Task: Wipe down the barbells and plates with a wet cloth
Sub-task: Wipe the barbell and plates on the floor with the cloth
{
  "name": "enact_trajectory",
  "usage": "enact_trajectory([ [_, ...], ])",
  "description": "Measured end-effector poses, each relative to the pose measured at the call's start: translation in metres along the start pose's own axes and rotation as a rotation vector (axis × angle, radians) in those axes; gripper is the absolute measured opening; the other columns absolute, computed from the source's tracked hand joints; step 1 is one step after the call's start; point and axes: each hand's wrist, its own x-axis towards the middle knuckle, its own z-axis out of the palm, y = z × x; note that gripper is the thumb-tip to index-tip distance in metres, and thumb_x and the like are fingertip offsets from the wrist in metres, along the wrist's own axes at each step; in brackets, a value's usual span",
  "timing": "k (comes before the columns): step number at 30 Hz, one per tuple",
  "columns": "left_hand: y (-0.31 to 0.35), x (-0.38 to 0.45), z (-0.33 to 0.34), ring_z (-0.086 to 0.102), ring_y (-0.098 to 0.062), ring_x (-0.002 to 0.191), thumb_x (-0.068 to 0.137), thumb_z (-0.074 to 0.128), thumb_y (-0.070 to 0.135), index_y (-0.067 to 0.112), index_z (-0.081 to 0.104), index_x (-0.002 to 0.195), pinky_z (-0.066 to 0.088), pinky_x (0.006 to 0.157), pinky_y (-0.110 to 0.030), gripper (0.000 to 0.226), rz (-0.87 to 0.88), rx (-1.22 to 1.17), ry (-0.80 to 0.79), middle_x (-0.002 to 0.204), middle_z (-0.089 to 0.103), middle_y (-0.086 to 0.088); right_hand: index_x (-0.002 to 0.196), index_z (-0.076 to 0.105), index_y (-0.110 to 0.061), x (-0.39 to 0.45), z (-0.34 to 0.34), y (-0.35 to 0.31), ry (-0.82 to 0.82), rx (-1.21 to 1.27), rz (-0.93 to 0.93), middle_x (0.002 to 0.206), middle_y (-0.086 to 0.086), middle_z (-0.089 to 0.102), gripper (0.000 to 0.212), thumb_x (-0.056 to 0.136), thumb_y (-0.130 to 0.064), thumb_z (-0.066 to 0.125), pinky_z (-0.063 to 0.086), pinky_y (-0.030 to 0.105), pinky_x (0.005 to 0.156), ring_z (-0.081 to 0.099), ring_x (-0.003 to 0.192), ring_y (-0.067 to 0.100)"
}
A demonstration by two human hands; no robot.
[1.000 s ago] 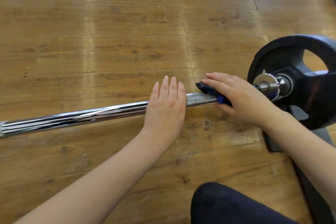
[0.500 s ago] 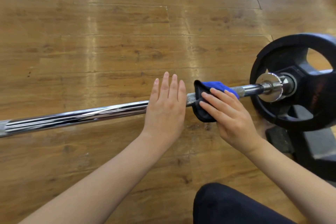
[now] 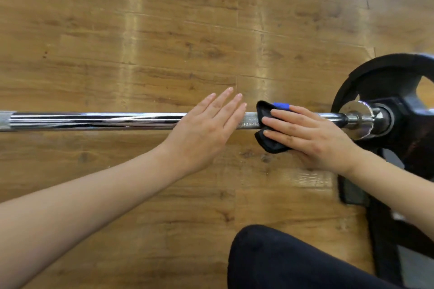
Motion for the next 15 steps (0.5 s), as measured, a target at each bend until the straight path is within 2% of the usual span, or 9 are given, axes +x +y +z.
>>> enact_trajectory([
  [2, -0.011, -0.001, -0.005, 0.041, -0.033, 0.132, 0.074, 0.05, 0.006, 0.0, 0.043, 0.138, 0.03, 0.108, -0.043, 0.064, 0.094, -0.007, -0.04, 0.141, 0.046, -0.018, 0.139, 0.036, -0.012, -0.017, -0.004, 0.007, -0.016, 0.015, 0.028, 0.144, 0.001, 0.037, 0.046, 0.094, -0.013, 0.044, 0.022, 0.042, 0.114, 0.027, 0.14, 0.018],
  [4, -0.026, 0.003, -0.01, 0.041, -0.03, 0.133, 0.073, 0.052, 0.009, 0.002, 0.041, 0.14, 0.031, 0.108, -0.042, 0.068, 0.208, -0.002, -0.078, 0.143, 0.045, -0.014, 0.138, 0.036, -0.012, -0.019, -0.009, 0.007, -0.012, 0.062, 0.044, 0.144, 0.003, 0.038, 0.043, 0.096, -0.015, 0.042, 0.022, 0.042, 0.116, 0.024, 0.142, 0.018],
  [8, -0.052, 0.016, -0.016, 0.045, -0.026, 0.131, 0.078, 0.027, 0.019, 0.005, 0.047, 0.137, 0.041, 0.102, -0.042, 0.064, 0.382, -0.018, -0.198, 0.14, 0.049, -0.011, 0.132, 0.045, -0.008, 0.021, -0.01, 0.0, 0.051, 0.205, -0.017, 0.138, 0.012, 0.047, 0.038, 0.094, -0.009, 0.045, 0.031, 0.044, 0.112, 0.039, 0.133, 0.029],
  [10, -0.058, 0.017, -0.019, 0.045, -0.025, 0.131, 0.078, 0.029, 0.019, 0.005, 0.049, 0.136, 0.044, 0.101, -0.042, 0.063, 0.428, -0.038, -0.229, 0.139, 0.05, -0.012, 0.134, 0.044, -0.009, 0.033, -0.005, -0.001, 0.038, 0.219, -0.043, 0.14, 0.011, 0.046, 0.038, 0.096, -0.01, 0.042, 0.033, 0.045, 0.11, 0.038, 0.134, 0.028],
  [13, -0.066, 0.008, -0.018, 0.039, -0.021, 0.134, 0.075, 0.045, 0.013, 0.007, 0.037, 0.143, 0.04, 0.104, -0.041, 0.068, 0.441, -0.053, -0.247, 0.146, 0.04, -0.008, 0.136, 0.041, -0.012, 0.017, 0.0, 0.007, -0.004, 0.194, -0.041, 0.145, 0.006, 0.04, 0.043, 0.094, -0.013, 0.045, 0.032, 0.046, 0.11, 0.037, 0.135, 0.025],
  [15, -0.068, 0.004, -0.02, 0.033, -0.019, 0.136, 0.074, 0.046, 0.009, 0.009, 0.029, 0.145, 0.037, 0.107, -0.04, 0.073, 0.433, -0.066, -0.25, 0.149, 0.031, -0.006, 0.137, 0.039, -0.012, 0.001, -0.002, 0.012, -0.003, 0.155, -0.017, 0.143, 0.002, 0.04, 0.047, 0.091, -0.013, 0.048, 0.031, 0.046, 0.11, 0.038, 0.134, 0.024],
])
